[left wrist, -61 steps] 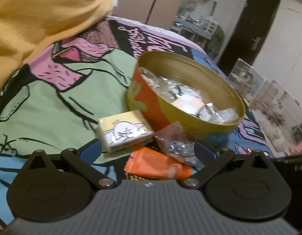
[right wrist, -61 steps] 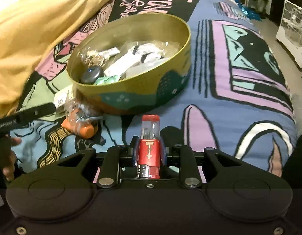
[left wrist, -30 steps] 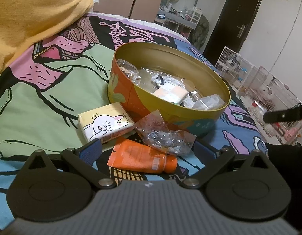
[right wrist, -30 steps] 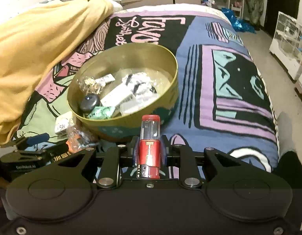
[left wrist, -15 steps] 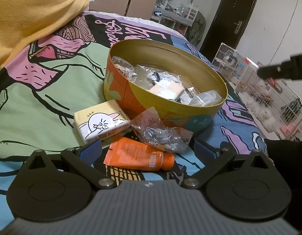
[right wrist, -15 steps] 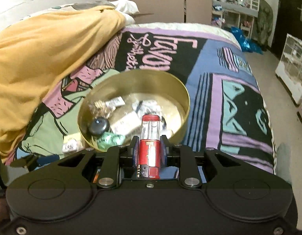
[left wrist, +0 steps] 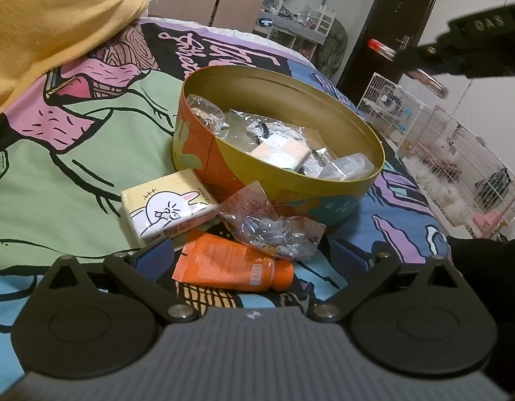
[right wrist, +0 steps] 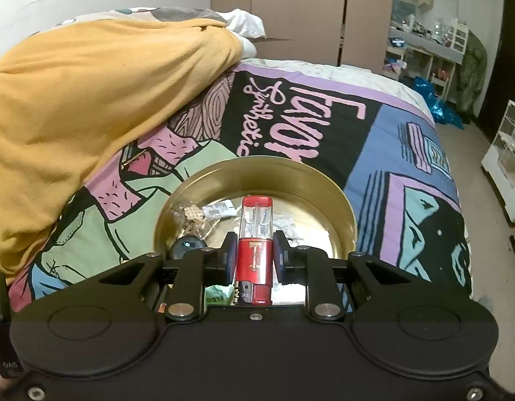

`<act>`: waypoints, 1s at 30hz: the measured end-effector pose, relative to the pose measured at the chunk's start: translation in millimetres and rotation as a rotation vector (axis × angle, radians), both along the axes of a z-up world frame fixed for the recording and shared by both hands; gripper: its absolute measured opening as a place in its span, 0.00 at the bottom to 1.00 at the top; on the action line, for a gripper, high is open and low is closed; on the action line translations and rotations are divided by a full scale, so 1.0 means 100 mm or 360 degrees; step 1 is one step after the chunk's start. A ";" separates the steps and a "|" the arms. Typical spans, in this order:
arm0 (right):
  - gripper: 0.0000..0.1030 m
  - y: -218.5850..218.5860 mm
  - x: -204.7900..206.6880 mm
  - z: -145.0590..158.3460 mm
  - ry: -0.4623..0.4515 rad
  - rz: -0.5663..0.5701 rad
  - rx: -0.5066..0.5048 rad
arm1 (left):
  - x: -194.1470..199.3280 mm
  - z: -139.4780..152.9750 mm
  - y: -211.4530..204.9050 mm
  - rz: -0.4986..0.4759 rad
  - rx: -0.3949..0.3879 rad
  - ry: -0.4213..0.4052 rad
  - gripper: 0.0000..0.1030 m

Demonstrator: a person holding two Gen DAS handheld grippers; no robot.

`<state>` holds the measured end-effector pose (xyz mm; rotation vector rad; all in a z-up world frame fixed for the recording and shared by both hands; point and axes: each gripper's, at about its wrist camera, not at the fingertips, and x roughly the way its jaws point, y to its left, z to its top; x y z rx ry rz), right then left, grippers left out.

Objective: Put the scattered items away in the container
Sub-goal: 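Carry the red lighter over the tin and open the right gripper, then move the left gripper onto the clear plastic bag beside the tin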

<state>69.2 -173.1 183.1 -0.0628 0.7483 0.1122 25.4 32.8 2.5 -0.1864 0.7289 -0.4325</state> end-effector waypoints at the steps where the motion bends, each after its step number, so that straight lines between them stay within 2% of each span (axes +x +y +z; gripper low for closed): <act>1: 0.21 0.04 0.04 -0.01 0.0000 0.0008 -0.0021 | 0.00 0.00 0.00 -0.0004 -0.0001 0.0000 1.00; 6: 0.22 0.13 0.26 -0.10 0.0033 -0.0001 -0.0058 | -0.01 -0.01 -0.01 -0.0026 -0.0013 -0.0001 1.00; 8: 0.37 0.09 0.29 -0.14 0.0012 -0.0066 -0.0067 | -0.01 -0.01 -0.01 -0.0028 -0.0017 0.0000 1.00; 10: 0.83 0.04 0.25 -0.17 -0.0039 -0.0116 -0.0067 | -0.01 -0.01 0.00 -0.0026 -0.0019 0.0002 1.00; 11: 0.87 0.01 0.21 -0.17 -0.0078 -0.0126 -0.0068 | -0.01 -0.01 0.00 -0.0025 -0.0019 0.0004 1.00; 12: 0.87 -0.02 0.16 -0.18 -0.0103 -0.0123 -0.0075 | 0.00 -0.02 -0.01 -0.0026 -0.0018 0.0006 1.00; 18: 0.87 -0.27 -0.08 -0.34 -0.0042 -0.0129 -0.0098 | 0.00 -0.04 -0.05 -0.0049 0.0023 0.0019 1.00; 25: 0.87 -0.78 -0.56 -0.70 -0.0001 -0.0314 0.0039 | -0.01 -0.06 -0.10 -0.0075 0.0070 0.0022 1.00; 30: 0.88 -1.08 -0.82 -0.96 -0.0021 -0.0423 0.0059 | -0.05 -0.07 -0.18 -0.0139 0.0105 0.0004 1.00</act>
